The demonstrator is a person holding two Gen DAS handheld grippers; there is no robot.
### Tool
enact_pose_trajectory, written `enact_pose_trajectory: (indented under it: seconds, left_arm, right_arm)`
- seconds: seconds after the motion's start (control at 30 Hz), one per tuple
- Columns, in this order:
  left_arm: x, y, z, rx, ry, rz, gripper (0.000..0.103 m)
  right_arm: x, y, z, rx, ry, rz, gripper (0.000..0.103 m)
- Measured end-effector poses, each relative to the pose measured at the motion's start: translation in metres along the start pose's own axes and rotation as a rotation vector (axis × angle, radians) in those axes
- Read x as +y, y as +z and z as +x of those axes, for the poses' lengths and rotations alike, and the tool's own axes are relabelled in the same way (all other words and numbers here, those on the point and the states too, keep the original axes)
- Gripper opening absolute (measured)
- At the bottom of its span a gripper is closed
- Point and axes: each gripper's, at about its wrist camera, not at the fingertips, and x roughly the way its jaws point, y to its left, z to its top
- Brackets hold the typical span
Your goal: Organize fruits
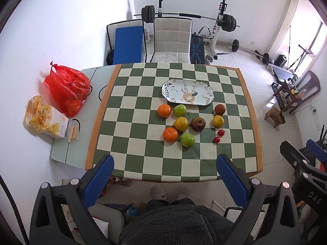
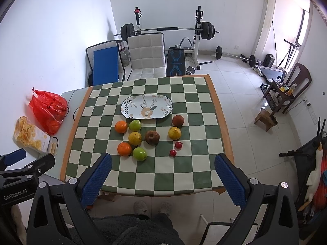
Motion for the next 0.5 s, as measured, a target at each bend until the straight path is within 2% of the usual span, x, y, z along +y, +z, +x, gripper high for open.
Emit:
enact_pose_trajectory:
  seconds: [0.1,0.17,0.23,0.27,0.33,0.43,0.5]
  left_arm:
    - [0.001,0.006,-0.010,-0.004,0.003,-0.001,0.102]
    - [0.003,0.012,-0.009,-0.020,0.031,-0.004,0.102]
    - [0.008,0.023,-0.004,-0.074,0.107,-0.004,0.103]
    - [0.010,0.027,0.002,-0.099,0.168,-0.001,0.103]
    - [0.003,0.044,0.019,-0.119,0.258,0.010,0.103]
    - [0.003,0.062,0.057,-0.126,0.393,0.027,0.103]
    - [0.010,0.068,0.086,-0.094,0.450,0.025,0.103]
  right_arm:
    - [0.000,0.002,-0.002,-0.001,0.001,0.000,0.103]
    - [-0.001,0.004,-0.003,0.001,0.006,0.011,0.103]
    - [-0.005,0.010,0.000,-0.005,0.023,0.036,0.103]
    - [-0.008,0.012,0.004,-0.011,0.036,0.053,0.103]
    - [-0.013,0.016,0.020,0.001,0.062,0.079,0.103]
    - [-0.016,0.015,0.075,0.062,0.111,0.097,0.103]
    - [-0.011,0.010,0.129,0.110,0.133,0.079,0.103]
